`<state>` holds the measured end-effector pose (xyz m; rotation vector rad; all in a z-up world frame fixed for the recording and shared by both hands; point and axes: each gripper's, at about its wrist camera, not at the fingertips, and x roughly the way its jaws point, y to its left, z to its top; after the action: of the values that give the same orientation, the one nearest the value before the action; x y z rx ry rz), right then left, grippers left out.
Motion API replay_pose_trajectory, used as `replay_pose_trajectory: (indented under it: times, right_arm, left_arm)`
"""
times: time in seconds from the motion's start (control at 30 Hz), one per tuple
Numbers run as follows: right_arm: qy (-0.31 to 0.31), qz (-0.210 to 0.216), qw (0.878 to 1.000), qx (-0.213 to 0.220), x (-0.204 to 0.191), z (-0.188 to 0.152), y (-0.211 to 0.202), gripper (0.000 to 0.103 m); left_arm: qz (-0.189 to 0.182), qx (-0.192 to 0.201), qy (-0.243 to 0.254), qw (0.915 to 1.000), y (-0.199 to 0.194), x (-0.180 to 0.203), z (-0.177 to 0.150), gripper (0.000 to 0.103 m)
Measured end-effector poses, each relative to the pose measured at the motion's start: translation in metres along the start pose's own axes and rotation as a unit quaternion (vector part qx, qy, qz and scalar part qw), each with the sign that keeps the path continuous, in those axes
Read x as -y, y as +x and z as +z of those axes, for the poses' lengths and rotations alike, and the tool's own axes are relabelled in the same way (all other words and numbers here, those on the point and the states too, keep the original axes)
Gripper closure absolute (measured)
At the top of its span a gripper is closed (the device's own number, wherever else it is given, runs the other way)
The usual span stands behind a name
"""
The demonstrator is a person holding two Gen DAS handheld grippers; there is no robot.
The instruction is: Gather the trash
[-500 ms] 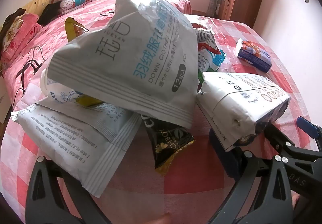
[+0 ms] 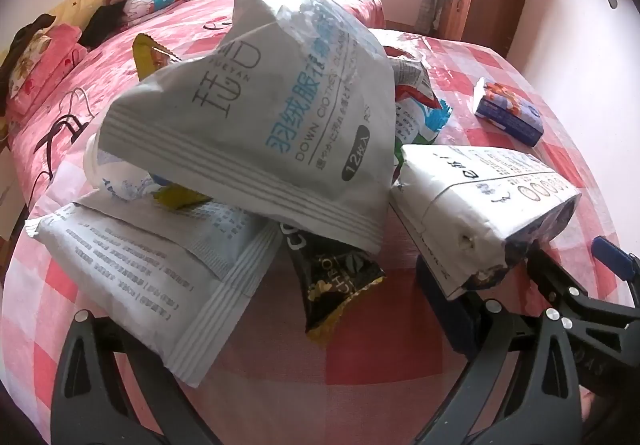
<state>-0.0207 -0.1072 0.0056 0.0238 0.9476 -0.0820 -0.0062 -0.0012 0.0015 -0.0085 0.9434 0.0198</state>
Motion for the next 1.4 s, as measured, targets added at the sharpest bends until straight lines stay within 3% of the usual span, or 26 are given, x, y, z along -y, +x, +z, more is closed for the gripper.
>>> replay_pose_trajectory:
  times: [0.47,0.7,0.9,1.4]
  right_arm:
    - [0.008,0.026,0.999,0.024,-0.002,-0.039,-0.045,0.005]
    - [-0.008,0.028,0.996,0.087,-0.009,-0.052,-0.093,0.005]
    - [-0.01,0.026,0.991,0.131,-0.013,-0.064,-0.134,0.005]
    - [-0.022,0.006,0.983,0.183,-0.026,-0.082,-0.191,0.005]
  left_arm:
    - [-0.047,0.006,0.003,0.9989,-0.035,-0.018,-0.036,0.004]
    - [-0.027,0.064,0.031,0.9971,-0.081,-0.025,-0.054,0.004]
    - [-0.036,0.101,0.018,0.994,-0.118,-0.038,-0.062,0.004]
    - [-0.064,0.144,-0.022,0.9872,-0.167,-0.073,-0.081,0.004]
